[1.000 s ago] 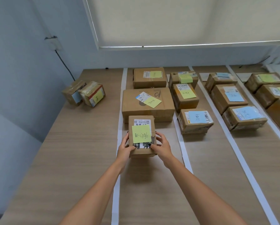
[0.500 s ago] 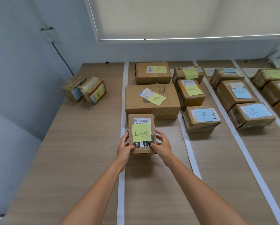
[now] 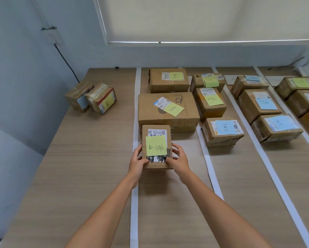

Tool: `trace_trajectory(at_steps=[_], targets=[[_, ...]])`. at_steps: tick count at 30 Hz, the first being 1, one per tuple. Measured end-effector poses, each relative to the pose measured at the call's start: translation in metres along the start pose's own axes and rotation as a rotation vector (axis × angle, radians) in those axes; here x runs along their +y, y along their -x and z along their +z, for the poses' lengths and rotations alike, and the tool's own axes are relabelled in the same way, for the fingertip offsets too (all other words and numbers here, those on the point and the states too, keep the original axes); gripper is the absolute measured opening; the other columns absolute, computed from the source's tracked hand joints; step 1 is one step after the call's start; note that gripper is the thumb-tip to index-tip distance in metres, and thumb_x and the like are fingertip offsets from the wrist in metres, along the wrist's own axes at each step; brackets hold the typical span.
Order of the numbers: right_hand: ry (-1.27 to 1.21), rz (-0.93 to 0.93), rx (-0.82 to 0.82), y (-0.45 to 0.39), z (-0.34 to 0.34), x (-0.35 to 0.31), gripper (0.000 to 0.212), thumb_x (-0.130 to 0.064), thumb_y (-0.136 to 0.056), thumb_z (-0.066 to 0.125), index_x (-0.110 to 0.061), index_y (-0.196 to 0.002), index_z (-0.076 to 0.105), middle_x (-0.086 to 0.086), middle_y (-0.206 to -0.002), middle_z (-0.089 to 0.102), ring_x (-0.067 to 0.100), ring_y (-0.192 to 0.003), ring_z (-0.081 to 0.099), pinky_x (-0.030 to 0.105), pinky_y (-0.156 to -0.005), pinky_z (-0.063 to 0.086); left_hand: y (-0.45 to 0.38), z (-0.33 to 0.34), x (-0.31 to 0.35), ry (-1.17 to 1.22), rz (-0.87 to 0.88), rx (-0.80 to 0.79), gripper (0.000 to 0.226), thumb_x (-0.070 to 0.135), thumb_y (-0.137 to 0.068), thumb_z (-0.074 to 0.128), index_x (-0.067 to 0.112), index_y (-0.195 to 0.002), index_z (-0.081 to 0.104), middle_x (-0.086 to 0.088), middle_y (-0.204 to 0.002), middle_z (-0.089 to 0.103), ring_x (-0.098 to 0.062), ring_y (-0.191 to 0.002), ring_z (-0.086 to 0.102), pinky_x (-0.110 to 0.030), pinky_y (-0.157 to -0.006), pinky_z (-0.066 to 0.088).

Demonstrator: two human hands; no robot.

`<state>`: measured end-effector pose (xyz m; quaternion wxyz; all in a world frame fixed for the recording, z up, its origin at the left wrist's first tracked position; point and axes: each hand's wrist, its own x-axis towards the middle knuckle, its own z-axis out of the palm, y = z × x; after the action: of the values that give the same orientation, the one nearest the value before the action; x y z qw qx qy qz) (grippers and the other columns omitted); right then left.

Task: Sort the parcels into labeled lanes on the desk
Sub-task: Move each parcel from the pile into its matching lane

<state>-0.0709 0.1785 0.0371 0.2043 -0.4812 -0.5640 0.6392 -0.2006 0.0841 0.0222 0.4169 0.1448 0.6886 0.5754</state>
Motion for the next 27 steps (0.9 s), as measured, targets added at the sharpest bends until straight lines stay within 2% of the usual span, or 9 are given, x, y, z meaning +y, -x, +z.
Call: trace_trajectory(at_steps=[4,8,11,13,15,19,23,25,27], targets=[[0.01,-0.002,0.006,-0.0002,0.0,0.001,0.059,0.001,-0.082,0.065,-0.024,-0.131,0.044,0.004,-0.135,0.049,0.007,-0.09,0.054,0.018,-0.066,0.05,-0.0007,-0.0011,-0.0005,-0.003,-0.004,-0.004,0.065,-0.007,-0.088,0.047,0.031,-0.14,0.036,0.01,-0.124,0.048,-0.013,-0.117,0.046,-0.024,-0.081,0.049],[0.033,0.01,0.01,0.0007,0.0006,0.002,0.061,-0.002,-0.081,0.069,-0.025,-0.131,0.042,0.004,-0.132,0.05,0.007,-0.088,0.055,0.016,-0.062,0.049,0.0007,-0.0015,0.0006,-0.02,-0.001,-0.002,0.061,-0.003,-0.089,0.048,0.032,-0.139,0.037,0.011,-0.123,0.049,-0.013,-0.116,0.047,-0.022,-0.078,0.049],[0.043,0.039,0.012,0.0015,0.0014,0.0033,0.07,-0.007,-0.078,0.074,-0.023,-0.135,0.037,0.005,-0.128,0.053,0.008,-0.087,0.058,0.015,-0.061,0.046,0.0007,-0.0028,0.0036,-0.037,0.002,0.013,0.054,0.004,-0.09,0.05,0.033,-0.135,0.041,0.013,-0.115,0.054,-0.009,-0.107,0.053,-0.013,-0.067,0.049],[0.038,0.065,0.013,0.0014,0.0011,0.0045,0.075,-0.008,-0.077,0.075,-0.021,-0.138,0.034,0.009,-0.128,0.054,0.016,-0.094,0.06,0.02,-0.068,0.048,0.0009,-0.0038,0.0051,-0.048,0.005,0.017,0.052,0.005,-0.09,0.05,0.032,-0.133,0.043,0.017,-0.106,0.056,-0.005,-0.099,0.055,-0.007,-0.058,0.048],[0.04,0.08,0.015,0.0018,0.001,0.0056,0.075,-0.007,-0.077,0.074,-0.021,-0.138,0.033,0.011,-0.128,0.054,0.018,-0.097,0.059,0.022,-0.072,0.05,0.0013,-0.0042,0.0064,-0.057,0.01,0.017,0.051,0.005,-0.089,0.05,0.03,-0.133,0.044,0.019,-0.104,0.056,-0.003,-0.096,0.055,-0.006,-0.056,0.047],[0.038,0.076,0.016,0.0027,0.0014,0.0049,0.071,-0.006,-0.078,0.073,-0.021,-0.136,0.035,0.01,-0.128,0.054,0.016,-0.093,0.059,0.016,-0.063,0.047,0.0036,-0.0036,0.0087,-0.075,0.021,0.019,0.05,0.006,-0.09,0.052,0.029,-0.134,0.043,0.012,-0.112,0.055,-0.005,-0.099,0.053,-0.011,-0.064,0.046],[0.047,0.063,0.022,0.0024,0.001,0.0028,0.069,-0.008,-0.079,0.072,-0.021,-0.136,0.036,0.009,-0.129,0.053,0.015,-0.093,0.058,0.015,-0.063,0.046,0.0054,-0.0018,0.0076,-0.094,0.038,0.024,0.051,0.008,-0.091,0.052,0.029,-0.136,0.041,0.01,-0.117,0.051,-0.008,-0.107,0.049,-0.012,-0.069,0.045],[0.052,0.051,0.024,0.0019,0.0005,0.0024,0.067,-0.008,-0.08,0.072,-0.021,-0.136,0.036,0.009,-0.129,0.053,0.013,-0.089,0.058,0.014,-0.061,0.046,0.0053,-0.0006,0.0071,-0.102,0.043,0.031,0.052,0.008,-0.091,0.052,0.029,-0.137,0.038,0.007,-0.123,0.049,-0.01,-0.112,0.045,-0.014,-0.076,0.045],[0.06,0.032,0.02,0.0009,-0.0002,0.0027,0.066,-0.009,-0.081,0.071,-0.022,-0.136,0.037,0.008,-0.131,0.052,0.009,-0.088,0.057,0.013,-0.06,0.046,0.0049,0.001,0.0059,-0.113,0.041,0.041,0.055,0.009,-0.092,0.052,0.031,-0.14,0.035,0.002,-0.132,0.047,-0.013,-0.118,0.043,-0.026,-0.09,0.047]])
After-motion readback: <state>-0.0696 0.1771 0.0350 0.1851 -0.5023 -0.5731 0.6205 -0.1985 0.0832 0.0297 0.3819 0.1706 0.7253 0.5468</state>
